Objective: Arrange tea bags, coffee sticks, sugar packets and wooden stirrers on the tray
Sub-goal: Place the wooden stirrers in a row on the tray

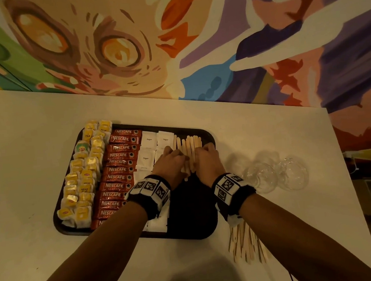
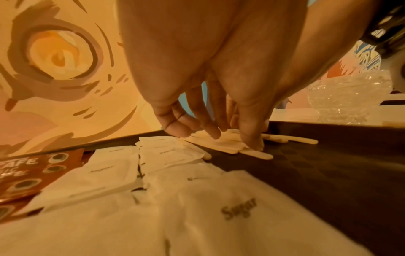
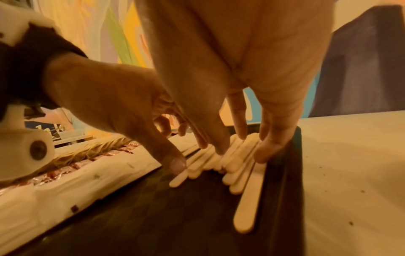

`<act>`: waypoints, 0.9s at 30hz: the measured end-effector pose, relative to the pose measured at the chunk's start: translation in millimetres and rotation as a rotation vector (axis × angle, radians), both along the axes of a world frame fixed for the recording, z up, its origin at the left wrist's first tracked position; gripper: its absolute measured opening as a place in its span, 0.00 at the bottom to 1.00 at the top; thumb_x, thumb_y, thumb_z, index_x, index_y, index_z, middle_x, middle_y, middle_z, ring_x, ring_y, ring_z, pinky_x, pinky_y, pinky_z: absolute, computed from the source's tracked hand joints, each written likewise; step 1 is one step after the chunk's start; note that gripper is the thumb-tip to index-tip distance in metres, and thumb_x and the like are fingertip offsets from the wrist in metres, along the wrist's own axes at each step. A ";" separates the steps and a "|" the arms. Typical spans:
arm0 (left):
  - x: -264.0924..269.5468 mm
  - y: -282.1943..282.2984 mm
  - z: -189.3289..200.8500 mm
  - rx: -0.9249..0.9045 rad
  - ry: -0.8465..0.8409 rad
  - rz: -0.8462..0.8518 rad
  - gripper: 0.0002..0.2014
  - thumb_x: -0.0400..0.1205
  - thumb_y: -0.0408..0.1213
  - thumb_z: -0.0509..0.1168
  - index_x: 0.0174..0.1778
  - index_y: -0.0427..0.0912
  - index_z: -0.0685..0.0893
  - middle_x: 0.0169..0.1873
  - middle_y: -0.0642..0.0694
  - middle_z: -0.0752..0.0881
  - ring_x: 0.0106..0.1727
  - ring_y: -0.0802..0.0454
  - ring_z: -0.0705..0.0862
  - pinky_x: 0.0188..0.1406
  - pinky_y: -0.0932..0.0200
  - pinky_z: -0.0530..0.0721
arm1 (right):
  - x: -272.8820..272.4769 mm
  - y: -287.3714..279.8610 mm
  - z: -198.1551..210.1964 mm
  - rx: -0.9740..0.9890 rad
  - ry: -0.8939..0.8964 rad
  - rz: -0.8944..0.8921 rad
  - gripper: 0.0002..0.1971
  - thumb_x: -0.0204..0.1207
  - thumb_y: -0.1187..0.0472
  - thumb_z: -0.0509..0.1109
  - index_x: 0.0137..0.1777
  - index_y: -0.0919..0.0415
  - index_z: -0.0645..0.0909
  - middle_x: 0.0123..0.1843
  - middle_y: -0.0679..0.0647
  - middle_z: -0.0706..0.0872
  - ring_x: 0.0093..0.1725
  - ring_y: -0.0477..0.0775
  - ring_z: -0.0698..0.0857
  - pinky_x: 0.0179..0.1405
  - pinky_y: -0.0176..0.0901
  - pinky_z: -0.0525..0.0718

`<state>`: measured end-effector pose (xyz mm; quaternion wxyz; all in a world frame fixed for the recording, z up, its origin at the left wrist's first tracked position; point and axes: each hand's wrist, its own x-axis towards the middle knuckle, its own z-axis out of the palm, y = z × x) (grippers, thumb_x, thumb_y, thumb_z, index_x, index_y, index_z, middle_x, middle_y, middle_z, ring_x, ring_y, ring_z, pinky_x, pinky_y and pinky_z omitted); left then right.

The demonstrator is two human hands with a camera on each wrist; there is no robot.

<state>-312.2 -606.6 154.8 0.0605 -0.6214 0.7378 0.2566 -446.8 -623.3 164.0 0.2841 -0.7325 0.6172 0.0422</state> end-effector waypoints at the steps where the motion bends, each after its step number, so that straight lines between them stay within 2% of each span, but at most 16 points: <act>1: 1.3 1.0 -0.5 -0.014 -0.001 0.005 0.28 0.78 0.44 0.70 0.75 0.48 0.73 0.72 0.47 0.74 0.74 0.44 0.64 0.71 0.51 0.70 | -1.8 0.2 0.6 0.001 0.002 0.005 0.21 0.78 0.64 0.71 0.69 0.63 0.74 0.72 0.62 0.68 0.66 0.61 0.73 0.70 0.47 0.76; 7: 3.3 -0.3 -1.9 -0.036 -0.019 0.025 0.27 0.79 0.43 0.69 0.75 0.47 0.73 0.74 0.48 0.72 0.77 0.42 0.60 0.74 0.48 0.68 | -0.9 5.6 3.7 0.044 0.027 0.080 0.19 0.79 0.67 0.69 0.70 0.65 0.73 0.73 0.65 0.68 0.73 0.63 0.68 0.74 0.53 0.72; 9: 2.7 -1.2 -1.4 -0.049 -0.014 0.014 0.28 0.79 0.44 0.70 0.76 0.48 0.73 0.75 0.48 0.71 0.78 0.42 0.59 0.75 0.48 0.67 | -1.1 5.9 3.8 0.052 -0.003 0.052 0.18 0.80 0.68 0.68 0.69 0.66 0.73 0.72 0.66 0.68 0.71 0.64 0.70 0.72 0.54 0.75; 12: 4.2 0.9 -1.8 -0.019 -0.049 -0.003 0.37 0.75 0.54 0.72 0.78 0.49 0.68 0.78 0.48 0.67 0.80 0.41 0.56 0.76 0.45 0.65 | -5.6 7.8 3.3 0.029 -0.035 0.054 0.21 0.79 0.71 0.65 0.72 0.68 0.73 0.70 0.69 0.69 0.69 0.68 0.73 0.67 0.54 0.75; 15: 6.5 3.1 -4.0 0.029 -0.109 -0.035 0.46 0.69 0.61 0.74 0.80 0.47 0.63 0.80 0.47 0.61 0.80 0.40 0.55 0.76 0.42 0.66 | -9.1 11.0 3.2 0.029 0.028 0.136 0.23 0.79 0.71 0.68 0.73 0.66 0.70 0.73 0.64 0.68 0.73 0.63 0.69 0.73 0.51 0.73; 19: 8.3 1.3 -6.1 0.003 -0.109 -0.044 0.41 0.72 0.59 0.72 0.78 0.47 0.66 0.79 0.48 0.62 0.80 0.41 0.54 0.76 0.42 0.65 | -10.0 10.0 0.8 0.022 0.026 0.130 0.22 0.79 0.71 0.68 0.72 0.66 0.71 0.72 0.63 0.69 0.72 0.61 0.70 0.73 0.50 0.73; 23: 10.3 -2.8 -5.5 -0.025 -0.098 -0.058 0.35 0.76 0.55 0.69 0.78 0.48 0.68 0.78 0.49 0.64 0.80 0.41 0.56 0.76 0.43 0.66 | -7.5 6.5 -4.5 0.015 -0.055 0.046 0.17 0.79 0.72 0.63 0.69 0.71 0.73 0.69 0.70 0.69 0.68 0.70 0.74 0.66 0.55 0.76; 27: 12.0 -5.7 -3.4 -0.040 -0.091 -0.047 0.33 0.78 0.54 0.69 0.78 0.48 0.68 0.78 0.49 0.65 0.80 0.41 0.56 0.76 0.44 0.65 | -9.8 0.6 -8.7 0.001 -0.087 0.011 0.19 0.78 0.74 0.63 0.70 0.71 0.71 0.69 0.71 0.69 0.66 0.71 0.74 0.64 0.56 0.76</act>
